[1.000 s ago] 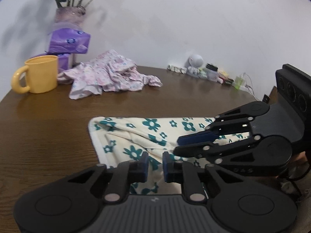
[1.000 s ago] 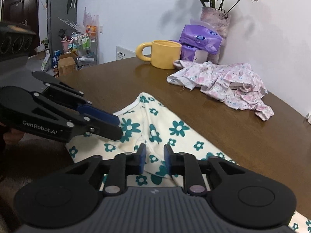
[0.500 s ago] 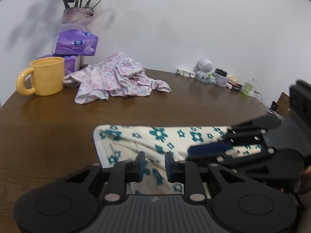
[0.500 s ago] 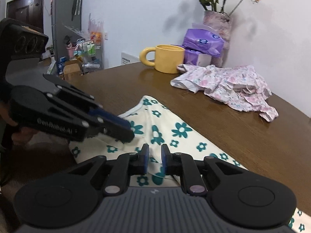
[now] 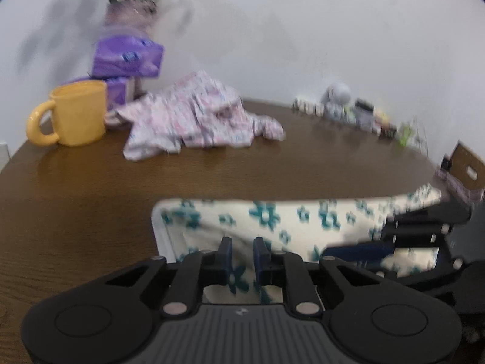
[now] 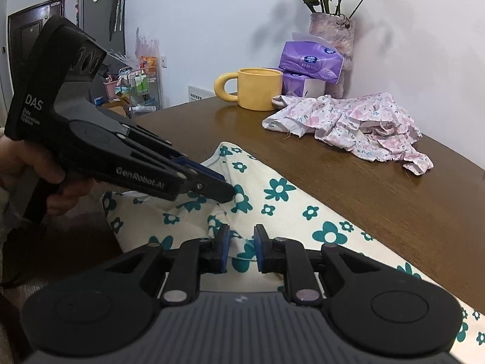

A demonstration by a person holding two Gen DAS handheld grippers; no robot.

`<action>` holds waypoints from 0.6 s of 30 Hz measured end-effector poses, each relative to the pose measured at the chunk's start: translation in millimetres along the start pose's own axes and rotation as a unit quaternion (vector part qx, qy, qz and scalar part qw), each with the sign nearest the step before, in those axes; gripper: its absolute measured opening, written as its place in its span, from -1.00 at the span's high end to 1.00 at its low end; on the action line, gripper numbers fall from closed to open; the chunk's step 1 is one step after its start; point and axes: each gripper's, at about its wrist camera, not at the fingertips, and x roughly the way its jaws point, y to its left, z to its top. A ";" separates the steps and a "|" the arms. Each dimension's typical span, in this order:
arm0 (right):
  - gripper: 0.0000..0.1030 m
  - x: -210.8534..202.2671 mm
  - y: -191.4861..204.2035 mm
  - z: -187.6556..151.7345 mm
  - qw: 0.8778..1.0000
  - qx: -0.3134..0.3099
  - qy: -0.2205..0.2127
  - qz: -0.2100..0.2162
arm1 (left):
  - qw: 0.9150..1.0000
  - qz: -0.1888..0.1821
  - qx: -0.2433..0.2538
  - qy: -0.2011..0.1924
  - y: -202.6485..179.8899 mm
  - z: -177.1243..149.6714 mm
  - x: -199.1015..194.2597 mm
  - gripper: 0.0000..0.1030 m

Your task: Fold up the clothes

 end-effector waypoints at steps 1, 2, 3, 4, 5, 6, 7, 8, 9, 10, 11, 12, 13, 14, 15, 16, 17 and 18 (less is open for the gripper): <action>0.64 -1.4 -1.6 -0.2 1.000 0.004 -0.002 0.002 | 1.000 -0.003 -0.004 -0.011 0.6 3.4 -2.3 0.73; 0.64 -2.4 -3.7 -0.5 1.000 0.008 -0.004 0.001 | 1.000 -0.006 -0.005 -0.019 0.4 7.3 -2.8 0.73; 0.63 -3.4 -5.9 -0.8 1.000 0.013 -0.005 0.001 | 1.000 -0.006 -0.002 -0.019 -0.7 10.4 -0.9 0.73; 0.62 -4.4 -8.1 -1.1 1.000 0.017 -0.007 0.000 | 1.000 -0.002 0.006 -0.015 -2.9 12.4 3.1 0.73; 0.58 -4.3 -9.9 -1.8 1.000 0.020 -0.006 -0.001 | 1.000 0.005 0.016 -0.007 -5.8 12.8 8.5 0.73; 0.56 -4.0 -11.7 -2.6 1.000 0.023 -0.005 -0.003 | 1.000 0.011 0.025 0.002 -7.9 11.6 13.7 0.73; 0.55 -4.0 -12.3 -3.8 1.000 0.023 -0.005 -0.004 | 0.999 0.017 0.030 0.010 -9.1 9.8 18.0 0.73; 0.52 -4.1 -12.6 -5.1 1.000 0.024 -0.004 -0.005 | 0.999 0.022 0.035 0.016 -9.6 7.5 21.6 0.73; 0.49 -4.1 -12.9 -6.4 1.000 0.024 -0.003 -0.007 | 0.999 0.027 0.037 0.018 -8.9 5.0 23.2 0.73; 0.48 -4.0 -12.7 -7.7 1.000 0.022 -0.002 -0.008 | 0.999 0.030 0.037 0.016 -8.1 3.3 23.1 0.74; 0.46 -3.3 -12.1 -8.6 1.000 0.020 -0.001 -0.009 | 0.999 0.031 0.035 0.015 -7.1 2.0 22.2 0.74; 0.45 -2.7 -11.5 -9.5 1.000 0.018 0.000 -0.010 | 0.999 0.031 0.033 0.014 -6.3 1.1 21.4 0.74; 0.44 -2.0 -10.9 -10.5 1.000 0.017 0.001 -0.010 | 0.999 0.028 0.028 0.011 -4.8 1.0 20.4 0.74; 0.43 -1.3 -10.3 -11.4 1.000 0.015 0.002 -0.011 | 1.000 0.023 0.019 0.007 -2.2 2.0 18.8 0.73; 0.43 -1.2 -9.6 -11.8 1.000 0.013 0.002 -0.012 | 1.000 0.018 0.011 0.002 0.5 3.1 17.2 0.73; 0.43 -1.3 -8.9 -12.1 1.000 0.010 0.002 -0.013 | 1.000 0.016 0.001 -0.004 3.9 5.1 15.1 0.72; 0.41 -1.2 -8.8 -12.6 1.000 0.011 0.001 -0.013 | 1.000 0.020 -0.008 -0.012 7.9 8.4 12.5 0.72; 0.41 -1.1 -9.1 -13.4 1.000 0.012 0.000 -0.012 | 0.999 0.030 -0.010 -0.019 10.9 11.2 11.0 0.72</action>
